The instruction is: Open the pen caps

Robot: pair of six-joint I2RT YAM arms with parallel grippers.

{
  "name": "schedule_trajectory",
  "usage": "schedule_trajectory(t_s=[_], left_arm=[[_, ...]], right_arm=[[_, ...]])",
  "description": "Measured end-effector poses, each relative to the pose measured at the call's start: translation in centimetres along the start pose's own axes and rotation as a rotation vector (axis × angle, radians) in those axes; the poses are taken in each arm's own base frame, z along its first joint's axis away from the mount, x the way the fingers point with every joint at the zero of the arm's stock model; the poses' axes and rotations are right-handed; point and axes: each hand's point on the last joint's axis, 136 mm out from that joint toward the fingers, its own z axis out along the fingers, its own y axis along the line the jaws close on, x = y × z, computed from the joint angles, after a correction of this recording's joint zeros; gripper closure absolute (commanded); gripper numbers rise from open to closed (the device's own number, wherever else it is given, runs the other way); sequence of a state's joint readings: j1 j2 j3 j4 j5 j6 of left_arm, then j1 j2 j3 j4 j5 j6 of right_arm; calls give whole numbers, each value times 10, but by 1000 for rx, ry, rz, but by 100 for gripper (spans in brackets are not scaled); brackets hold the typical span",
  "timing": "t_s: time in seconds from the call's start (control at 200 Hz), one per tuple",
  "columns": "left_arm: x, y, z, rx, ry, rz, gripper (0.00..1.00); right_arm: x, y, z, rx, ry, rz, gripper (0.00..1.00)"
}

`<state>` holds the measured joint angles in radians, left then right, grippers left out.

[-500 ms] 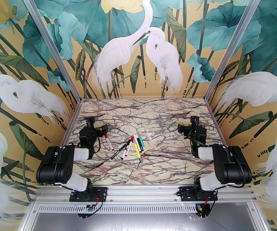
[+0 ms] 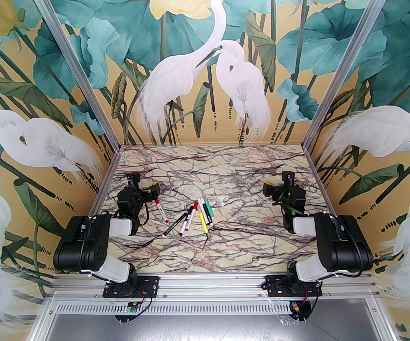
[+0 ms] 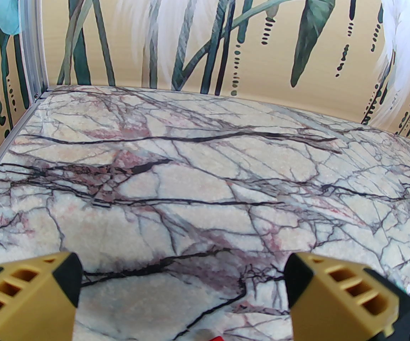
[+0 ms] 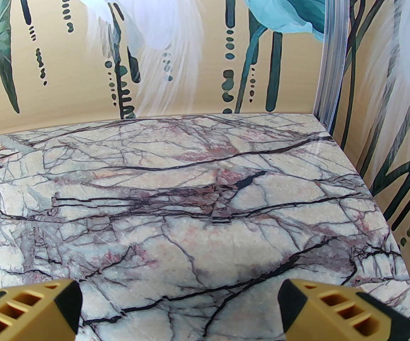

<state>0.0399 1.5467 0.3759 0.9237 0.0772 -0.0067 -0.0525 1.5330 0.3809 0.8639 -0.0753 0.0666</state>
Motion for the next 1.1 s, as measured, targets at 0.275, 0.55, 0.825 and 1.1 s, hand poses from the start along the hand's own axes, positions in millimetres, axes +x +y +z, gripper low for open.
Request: schedule_trajectory(t_s=[0.275,0.55,0.825,1.1], left_arm=[[0,0,0,0,0,0,1],[0,0,0,0,0,0,0],[0,0,0,0,0,0,0],[-3,0,-2,-2,-21,2,0]], right_arm=[[0,0,0,0,0,0,1],[0,0,0,0,0,0,1],[0,0,0,0,0,0,1],[-1,-4,-4,8,-23,11,1]])
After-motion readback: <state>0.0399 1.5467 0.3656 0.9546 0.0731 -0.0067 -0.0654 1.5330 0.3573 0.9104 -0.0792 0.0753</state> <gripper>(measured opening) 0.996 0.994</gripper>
